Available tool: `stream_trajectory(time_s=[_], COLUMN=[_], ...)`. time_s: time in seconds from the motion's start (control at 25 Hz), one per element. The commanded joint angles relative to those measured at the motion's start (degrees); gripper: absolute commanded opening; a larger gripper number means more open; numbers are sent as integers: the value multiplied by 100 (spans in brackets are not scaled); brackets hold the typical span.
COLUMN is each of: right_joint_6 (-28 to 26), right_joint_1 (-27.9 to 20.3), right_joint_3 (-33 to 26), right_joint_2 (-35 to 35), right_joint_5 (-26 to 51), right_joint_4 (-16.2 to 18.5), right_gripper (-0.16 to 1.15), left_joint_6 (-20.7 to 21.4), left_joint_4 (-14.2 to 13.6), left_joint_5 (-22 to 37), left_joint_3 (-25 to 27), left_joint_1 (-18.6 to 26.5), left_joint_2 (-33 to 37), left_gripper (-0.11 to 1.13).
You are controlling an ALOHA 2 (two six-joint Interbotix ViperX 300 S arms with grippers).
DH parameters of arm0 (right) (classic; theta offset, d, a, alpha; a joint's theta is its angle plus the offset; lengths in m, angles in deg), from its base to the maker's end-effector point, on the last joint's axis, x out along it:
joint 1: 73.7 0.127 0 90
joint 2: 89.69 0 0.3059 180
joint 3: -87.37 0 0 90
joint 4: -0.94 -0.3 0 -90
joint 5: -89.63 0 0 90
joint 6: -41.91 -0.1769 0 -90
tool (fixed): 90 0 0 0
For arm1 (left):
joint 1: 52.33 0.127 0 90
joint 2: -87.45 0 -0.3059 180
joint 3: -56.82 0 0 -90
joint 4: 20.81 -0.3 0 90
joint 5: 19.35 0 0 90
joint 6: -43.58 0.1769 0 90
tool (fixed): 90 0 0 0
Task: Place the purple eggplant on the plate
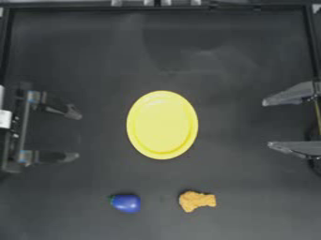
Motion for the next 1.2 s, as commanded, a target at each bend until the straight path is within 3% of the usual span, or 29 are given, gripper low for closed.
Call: stream_trajectory(time_s=[0.04, 0.56, 0.76, 1.2], right_joint_6=[-9, -18, -18, -44], right_joint_1=[-9, -9, -9, -9], right_joint_3=[-79, -44, -44, -35], right_joint_2=[-18, -18, -18, -18], right_joint_5=[-18, 9, 44, 53], right_joint_4=[-62, -158, -167, -185], right_gripper=[100, 100, 100, 100], left_joint_6=[-26, -299, -545, -659], left_joint_4=[-9, 0, -9, 0], left_joint_5=[343, 519, 747, 844], left_joint_3=[-404, -993, -1222, -1749], left_joint_1=[-62, -624, -738, -1011], left_joint_2=[-475, -1714, -2224, -3287], left_gripper=[103, 103, 103, 103])
